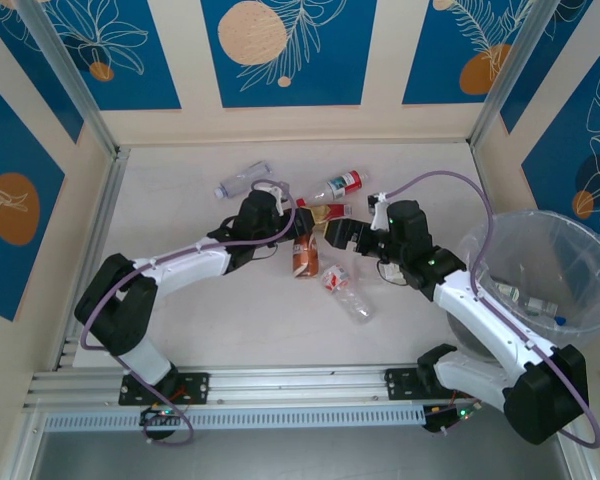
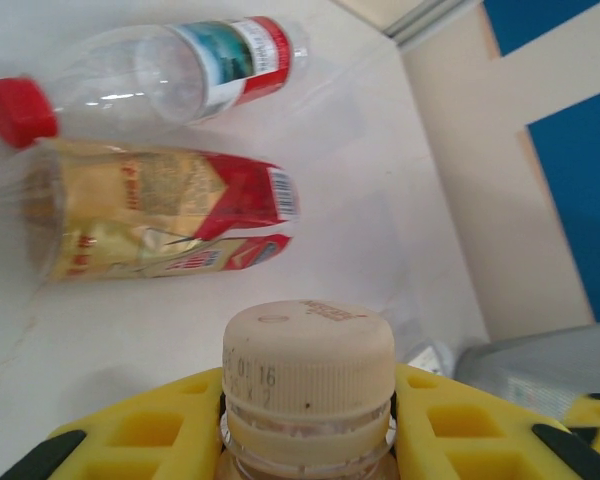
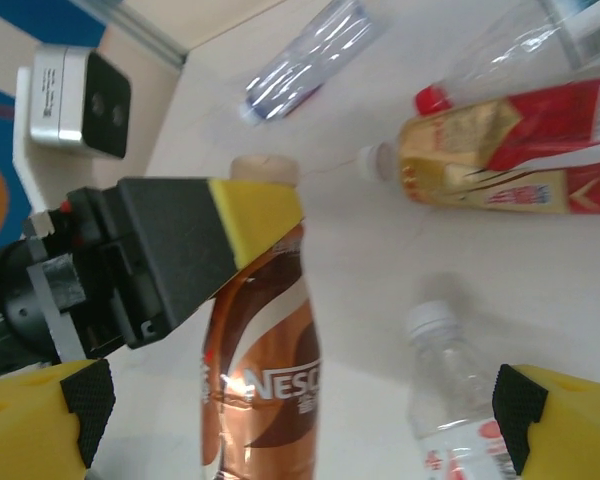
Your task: Put the plastic bottles in the bin
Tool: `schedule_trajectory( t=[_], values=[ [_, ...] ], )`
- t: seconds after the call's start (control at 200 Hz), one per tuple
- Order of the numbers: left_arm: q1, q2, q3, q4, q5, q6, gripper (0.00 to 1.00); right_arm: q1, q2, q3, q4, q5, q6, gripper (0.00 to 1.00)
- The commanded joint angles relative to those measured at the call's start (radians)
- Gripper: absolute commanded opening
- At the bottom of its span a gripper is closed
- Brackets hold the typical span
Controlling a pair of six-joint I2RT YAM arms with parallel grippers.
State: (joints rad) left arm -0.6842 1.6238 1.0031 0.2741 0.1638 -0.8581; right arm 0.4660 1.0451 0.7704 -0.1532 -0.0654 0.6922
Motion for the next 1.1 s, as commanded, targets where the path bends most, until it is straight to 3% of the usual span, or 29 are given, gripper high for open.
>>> schedule_trajectory(
  t=[0.0, 0.27, 0.5, 0.68, 0.79, 1.095],
  values=[
    [0.012, -0.029, -0.011, 0.135, 0.082, -0.02, 0.0, -0.003, 0.023, -0.032, 0.118, -0.153, 0.111, 0.99],
    [0.037, 0.012, -0.021, 0.317, 0.21, -0.12, 0.0, 0.057, 0.092, -0.094, 0.377, -0.276, 0.145, 1.0],
    [0.043, 0.011, -0.027, 0.362, 0.24, -0.144, 0.0, 0.101, 0.131, -0.081, 0.285, -0.105, 0.068, 1.0],
    [0.042, 0.029, -0.021, 0.409, 0.303, -0.155, 0.0, 0.085, 0.172, -0.052, 0.345, -0.274, -0.016, 0.96],
    [0.042, 0.032, -0.018, 0.413, 0.313, -0.151, 0.0, 0.082, 0.169, -0.031, 0.334, -0.305, -0.048, 0.94],
    [0.042, 0.036, -0.017, 0.446, 0.347, -0.155, 0.0, 0.04, 0.145, -0.056, 0.311, -0.331, -0.048, 0.7]
  ],
)
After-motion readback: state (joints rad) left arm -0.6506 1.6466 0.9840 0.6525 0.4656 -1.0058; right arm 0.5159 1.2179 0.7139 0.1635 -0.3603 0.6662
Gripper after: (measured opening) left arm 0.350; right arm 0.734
